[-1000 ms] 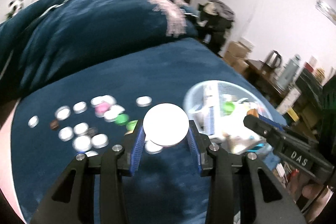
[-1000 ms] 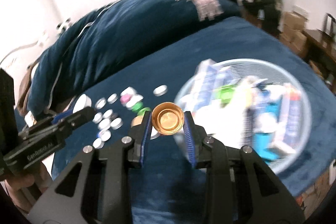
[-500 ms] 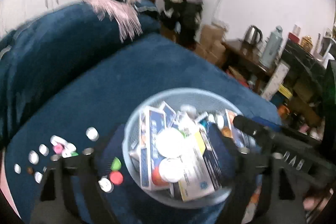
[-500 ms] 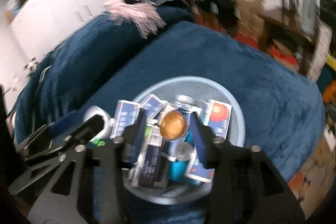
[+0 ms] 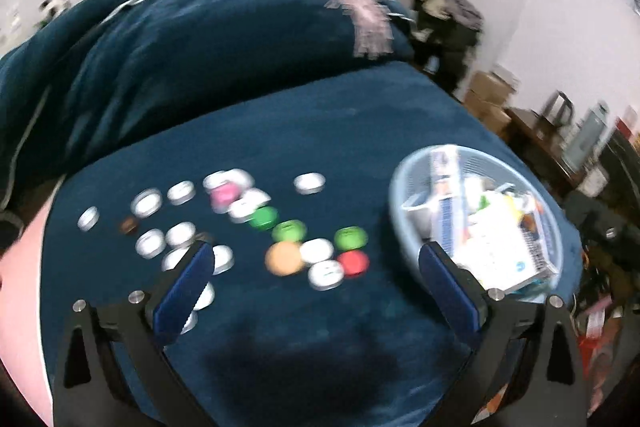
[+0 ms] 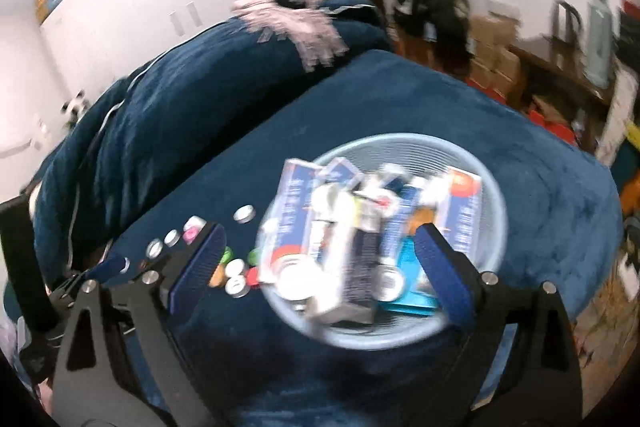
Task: Organize objects
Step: 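Open both tools to drop the caps into the basket, then move both open tools back over the cap pile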
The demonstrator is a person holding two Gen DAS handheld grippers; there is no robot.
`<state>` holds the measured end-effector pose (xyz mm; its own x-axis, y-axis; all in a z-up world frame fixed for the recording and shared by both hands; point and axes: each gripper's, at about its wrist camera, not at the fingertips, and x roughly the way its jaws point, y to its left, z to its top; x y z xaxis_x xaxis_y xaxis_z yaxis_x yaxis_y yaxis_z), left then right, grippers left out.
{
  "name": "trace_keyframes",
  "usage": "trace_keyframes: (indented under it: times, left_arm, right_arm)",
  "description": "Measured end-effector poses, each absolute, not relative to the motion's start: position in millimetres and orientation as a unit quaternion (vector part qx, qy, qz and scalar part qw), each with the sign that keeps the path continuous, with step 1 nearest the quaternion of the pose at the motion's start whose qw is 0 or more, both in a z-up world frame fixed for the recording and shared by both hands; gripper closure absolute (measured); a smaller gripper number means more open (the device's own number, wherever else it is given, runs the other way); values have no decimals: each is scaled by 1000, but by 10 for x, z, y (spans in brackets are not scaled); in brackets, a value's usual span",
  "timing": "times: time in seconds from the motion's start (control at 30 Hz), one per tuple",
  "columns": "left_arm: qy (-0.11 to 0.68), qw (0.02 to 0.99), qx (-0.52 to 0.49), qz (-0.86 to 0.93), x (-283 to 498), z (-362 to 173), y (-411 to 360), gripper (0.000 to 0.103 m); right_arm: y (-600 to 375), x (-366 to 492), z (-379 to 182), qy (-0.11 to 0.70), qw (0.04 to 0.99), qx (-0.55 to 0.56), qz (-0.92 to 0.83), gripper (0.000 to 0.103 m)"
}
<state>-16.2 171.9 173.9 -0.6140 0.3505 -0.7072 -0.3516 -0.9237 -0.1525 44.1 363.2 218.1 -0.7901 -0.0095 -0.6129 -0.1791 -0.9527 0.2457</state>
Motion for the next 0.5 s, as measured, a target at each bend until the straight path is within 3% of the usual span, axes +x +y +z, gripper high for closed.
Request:
trace_keyframes:
  times: [0.27,0.5]
  left_arm:
    - [-26,106,-454,884,-215,1182,793,1]
    - [-52,43,-535,842,-125,522,189,1]
  right_arm:
    - [2809,280,2123,75,-52,-357,930,7]
    - [2096,29,1429,-11,-113,-490,864,7]
